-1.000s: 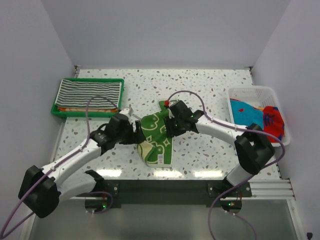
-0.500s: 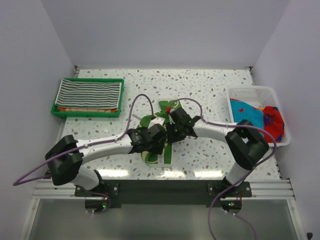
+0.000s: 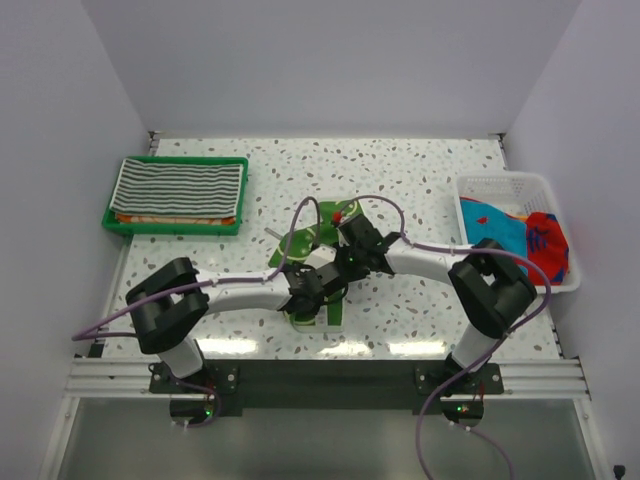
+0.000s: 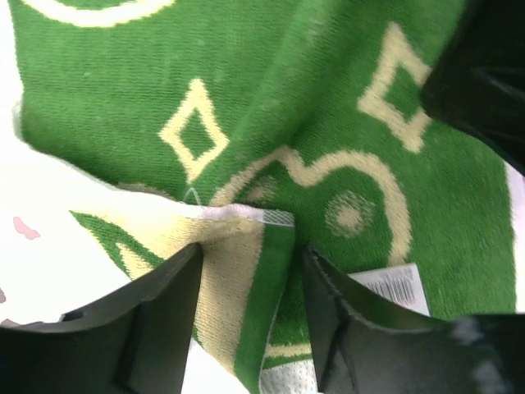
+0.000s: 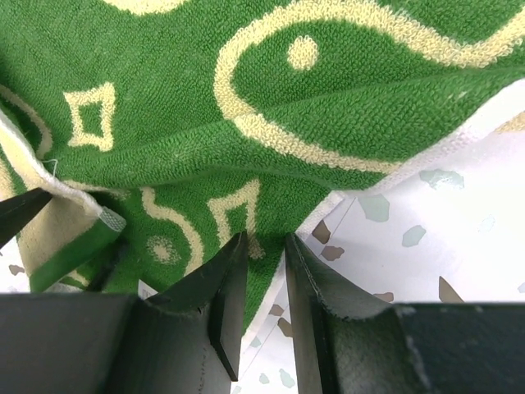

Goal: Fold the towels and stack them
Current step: Flatten out the crumpled towel

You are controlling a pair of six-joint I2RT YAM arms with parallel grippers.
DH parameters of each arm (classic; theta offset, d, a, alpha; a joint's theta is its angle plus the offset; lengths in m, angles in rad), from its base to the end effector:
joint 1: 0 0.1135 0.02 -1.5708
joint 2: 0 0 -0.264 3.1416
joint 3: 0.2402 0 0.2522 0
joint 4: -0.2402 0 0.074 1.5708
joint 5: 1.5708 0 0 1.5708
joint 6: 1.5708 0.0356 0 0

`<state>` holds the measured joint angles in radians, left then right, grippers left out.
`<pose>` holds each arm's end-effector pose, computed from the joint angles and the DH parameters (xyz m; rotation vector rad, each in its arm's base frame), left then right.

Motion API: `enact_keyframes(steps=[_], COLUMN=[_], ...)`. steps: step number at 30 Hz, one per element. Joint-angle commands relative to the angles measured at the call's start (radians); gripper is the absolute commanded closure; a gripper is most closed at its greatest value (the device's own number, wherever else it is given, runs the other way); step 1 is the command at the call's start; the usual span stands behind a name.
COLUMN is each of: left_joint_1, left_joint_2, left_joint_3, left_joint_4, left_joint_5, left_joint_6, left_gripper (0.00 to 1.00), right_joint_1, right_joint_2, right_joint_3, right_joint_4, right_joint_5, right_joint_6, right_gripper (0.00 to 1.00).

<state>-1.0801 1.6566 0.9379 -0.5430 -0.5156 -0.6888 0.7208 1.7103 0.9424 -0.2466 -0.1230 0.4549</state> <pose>0.1561 -0.2549 0.1604 0.3930 2.5216 0.1188 0.2468 0.2226 0.1551 -0.4034 2.6597 0.5637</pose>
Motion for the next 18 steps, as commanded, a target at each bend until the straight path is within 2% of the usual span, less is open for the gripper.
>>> enact_keyframes(steps=[1, 3, 10, 18], left_joint_1=[0.000, 0.000, 0.003, 0.092], left_joint_2=[0.015, 0.014, -0.029, -0.133], left_joint_3=[0.027, 0.038, 0.030, -0.060], left_joint_4=[-0.037, -0.055, -0.149, -0.137], left_joint_5=[-0.113, -0.138, -0.236, -0.210], left_joint_6=[-0.043, -0.058, -0.158, -0.184], left_gripper=[0.47, 0.55, 0.70, 0.84], right_joint_1=[-0.003, -0.004, -0.030, -0.083], right_joint_2=[0.040, 0.038, 0.031, 0.031], right_joint_3=[-0.020, -0.022, -0.030, -0.050], right_joint_4=[-0.020, -0.022, -0.052, -0.080], right_joint_5=[0.039, 0.045, 0.083, 0.114], right_joint_6=[0.002, 0.004, -0.005, -0.015], right_gripper=[0.70, 0.70, 0.71, 0.76])
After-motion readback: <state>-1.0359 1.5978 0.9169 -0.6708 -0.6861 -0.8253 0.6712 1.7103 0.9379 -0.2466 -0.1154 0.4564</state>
